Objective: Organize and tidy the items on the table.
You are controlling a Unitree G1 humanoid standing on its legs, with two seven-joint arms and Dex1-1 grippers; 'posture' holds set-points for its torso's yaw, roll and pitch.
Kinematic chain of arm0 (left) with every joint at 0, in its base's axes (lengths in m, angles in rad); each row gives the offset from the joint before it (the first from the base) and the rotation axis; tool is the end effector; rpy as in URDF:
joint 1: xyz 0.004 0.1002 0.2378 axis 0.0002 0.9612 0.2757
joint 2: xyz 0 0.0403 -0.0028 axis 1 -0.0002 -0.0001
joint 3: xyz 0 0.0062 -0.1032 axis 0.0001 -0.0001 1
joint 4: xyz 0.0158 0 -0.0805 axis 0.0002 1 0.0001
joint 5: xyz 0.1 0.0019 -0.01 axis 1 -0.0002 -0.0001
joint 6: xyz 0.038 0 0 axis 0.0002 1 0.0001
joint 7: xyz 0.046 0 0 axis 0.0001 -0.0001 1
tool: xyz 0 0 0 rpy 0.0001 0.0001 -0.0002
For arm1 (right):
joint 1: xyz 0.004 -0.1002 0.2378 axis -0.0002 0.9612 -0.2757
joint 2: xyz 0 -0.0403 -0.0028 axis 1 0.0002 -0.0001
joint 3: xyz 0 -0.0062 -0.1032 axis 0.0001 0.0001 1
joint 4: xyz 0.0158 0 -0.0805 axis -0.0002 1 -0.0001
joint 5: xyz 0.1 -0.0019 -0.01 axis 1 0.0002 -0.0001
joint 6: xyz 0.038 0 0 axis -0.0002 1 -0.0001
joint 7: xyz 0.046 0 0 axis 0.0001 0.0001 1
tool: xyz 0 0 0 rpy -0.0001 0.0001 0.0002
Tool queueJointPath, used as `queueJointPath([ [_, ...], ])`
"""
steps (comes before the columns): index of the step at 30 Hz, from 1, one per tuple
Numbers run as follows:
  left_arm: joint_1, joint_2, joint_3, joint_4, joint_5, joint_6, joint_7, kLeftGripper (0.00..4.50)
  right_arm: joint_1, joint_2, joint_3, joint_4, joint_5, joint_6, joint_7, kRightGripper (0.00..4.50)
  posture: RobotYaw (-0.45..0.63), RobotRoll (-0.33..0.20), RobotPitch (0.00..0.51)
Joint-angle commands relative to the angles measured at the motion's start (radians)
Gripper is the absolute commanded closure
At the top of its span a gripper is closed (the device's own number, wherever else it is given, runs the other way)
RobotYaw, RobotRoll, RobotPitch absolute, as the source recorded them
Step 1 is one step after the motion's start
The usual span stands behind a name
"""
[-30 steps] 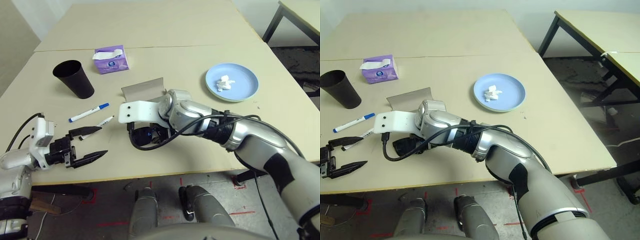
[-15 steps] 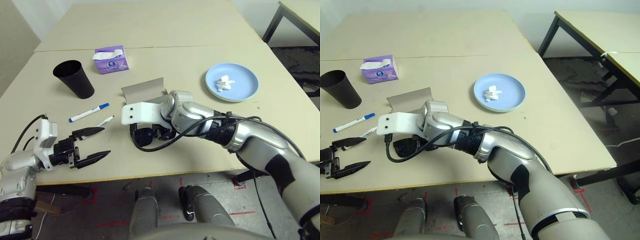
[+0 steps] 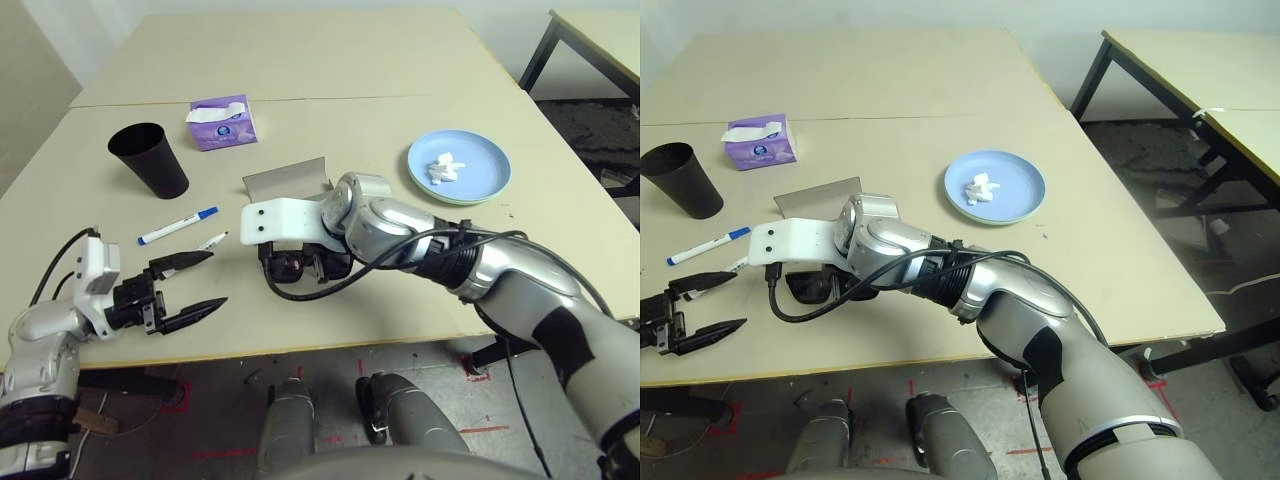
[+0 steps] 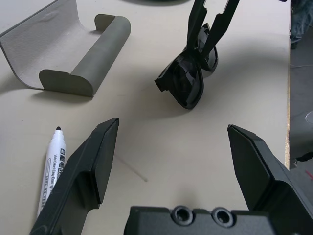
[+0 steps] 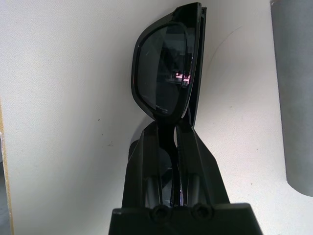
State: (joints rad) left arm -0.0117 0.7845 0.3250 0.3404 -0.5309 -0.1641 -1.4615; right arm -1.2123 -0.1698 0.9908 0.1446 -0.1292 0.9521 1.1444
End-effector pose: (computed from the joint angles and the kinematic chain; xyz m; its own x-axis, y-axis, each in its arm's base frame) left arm 0.1822 0.3659 0.1118 0.5303 -0.8286 -0.1795 0.8465 0.5055 0.1673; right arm 0.2748 0.0195 0.2089 0.1658 0.4373 -0.8839 -0.9213 -0.2511 -0.2970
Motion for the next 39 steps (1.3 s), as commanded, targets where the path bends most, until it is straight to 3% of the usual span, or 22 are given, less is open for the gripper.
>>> queueJointPath([
  [1,0.014,-0.004,-0.006,-0.02,0.002,0.011,0.002,0.0,0.034,0.012,0.028,0.015,-0.008,-0.007,-0.001,4.26,0.04,0.0,0.17],
  [10,0.021,-0.008,-0.008,-0.041,0.002,0.024,0.014,0.0,0.05,0.025,0.02,0.035,-0.03,-0.025,-0.009,4.26,0.04,0.0,0.172],
  [11,0.02,-0.008,-0.009,-0.042,0.003,0.024,0.016,0.0,0.052,0.026,0.019,0.037,-0.033,-0.026,-0.008,3.53,0.04,0.0,0.171],
  [21,0.017,-0.013,-0.011,-0.046,0.005,0.023,0.028,0.0,0.061,0.038,0.01,0.056,-0.057,-0.044,-0.006,0.04,0.04,0.0,0.168],
  [26,0.015,-0.015,-0.015,-0.046,0.005,0.025,0.031,0.0,0.057,0.041,0.011,0.056,-0.066,-0.048,0.007,0.04,0.03,0.0,0.168],
  [32,0.008,-0.016,-0.023,-0.036,0.009,0.019,0.03,0.0,-0.048,0.059,-0.022,0.11,-0.051,0.0,0.077,0.04,0.02,0.0,0.162],
  [39,0.001,-0.025,-0.029,-0.013,0.02,-0.002,0.029,0.0,-0.102,0.079,-0.102,0.151,0.005,0.19,0.071,0.04,0.01,0.0,0.153],
])
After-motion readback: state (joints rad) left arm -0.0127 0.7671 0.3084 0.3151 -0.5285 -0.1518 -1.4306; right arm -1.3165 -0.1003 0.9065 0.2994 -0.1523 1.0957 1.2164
